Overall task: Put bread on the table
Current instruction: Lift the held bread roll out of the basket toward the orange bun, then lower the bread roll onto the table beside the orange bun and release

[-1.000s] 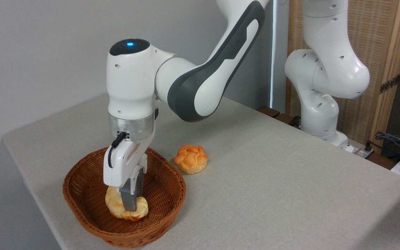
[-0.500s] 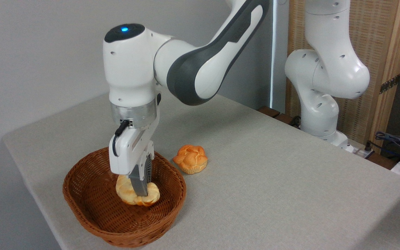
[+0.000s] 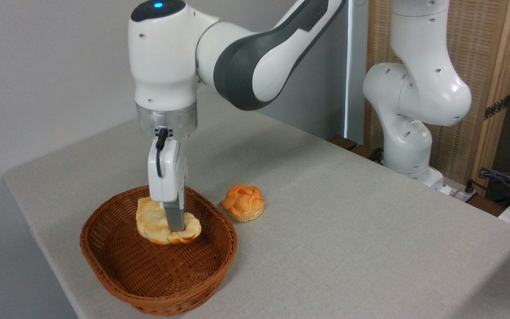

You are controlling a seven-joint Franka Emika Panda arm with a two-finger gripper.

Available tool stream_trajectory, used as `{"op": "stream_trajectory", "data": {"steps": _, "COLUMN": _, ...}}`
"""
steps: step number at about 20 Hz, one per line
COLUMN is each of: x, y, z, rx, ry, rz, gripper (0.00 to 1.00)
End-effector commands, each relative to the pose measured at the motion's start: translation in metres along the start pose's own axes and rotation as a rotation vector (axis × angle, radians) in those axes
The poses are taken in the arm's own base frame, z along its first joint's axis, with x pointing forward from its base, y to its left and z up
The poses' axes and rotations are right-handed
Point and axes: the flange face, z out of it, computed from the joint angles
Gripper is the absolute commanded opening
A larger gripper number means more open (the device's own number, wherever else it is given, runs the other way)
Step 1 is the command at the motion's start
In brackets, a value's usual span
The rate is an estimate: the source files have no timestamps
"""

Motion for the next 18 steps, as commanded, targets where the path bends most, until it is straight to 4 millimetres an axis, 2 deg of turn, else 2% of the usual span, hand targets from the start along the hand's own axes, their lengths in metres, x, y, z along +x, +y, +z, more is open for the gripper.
{"op": "stream_trajectory", "data": {"steps": 1, "x": -0.011, "y": 0.013, "z": -0.033, "rx": -0.033, "ry": 0.010, "rz": -0.065, "gripper": 0.03}}
{"op": "stream_trajectory", "data": {"steps": 3, "x": -0.019, "y": 0.019, "z": -0.040, "rx": -0.062, "ry": 0.004, "rz": -0.068, "gripper": 0.03}}
{"op": "stream_trajectory", "data": {"steps": 8, "x": -0.022, "y": 0.040, "z": -0.052, "rx": -0.138, "ry": -0.007, "rz": -0.049, "gripper": 0.05}}
{"op": "stream_trajectory", "data": {"steps": 9, "x": -0.023, "y": 0.045, "z": -0.054, "rx": -0.144, "ry": -0.008, "rz": -0.044, "gripper": 0.08}}
{"op": "stream_trajectory", "data": {"steps": 10, "x": -0.024, "y": 0.052, "z": -0.054, "rx": -0.148, "ry": -0.009, "rz": -0.044, "gripper": 0.16}}
{"op": "stream_trajectory", "data": {"steps": 12, "x": -0.026, "y": 0.065, "z": -0.052, "rx": -0.159, "ry": -0.011, "rz": -0.042, "gripper": 0.17}}
{"op": "stream_trajectory", "data": {"steps": 15, "x": -0.023, "y": 0.077, "z": -0.053, "rx": -0.163, "ry": -0.010, "rz": -0.015, "gripper": 0.16}}
{"op": "stream_trajectory", "data": {"steps": 18, "x": -0.012, "y": 0.094, "z": -0.053, "rx": -0.206, "ry": -0.013, "rz": 0.039, "gripper": 0.16}}
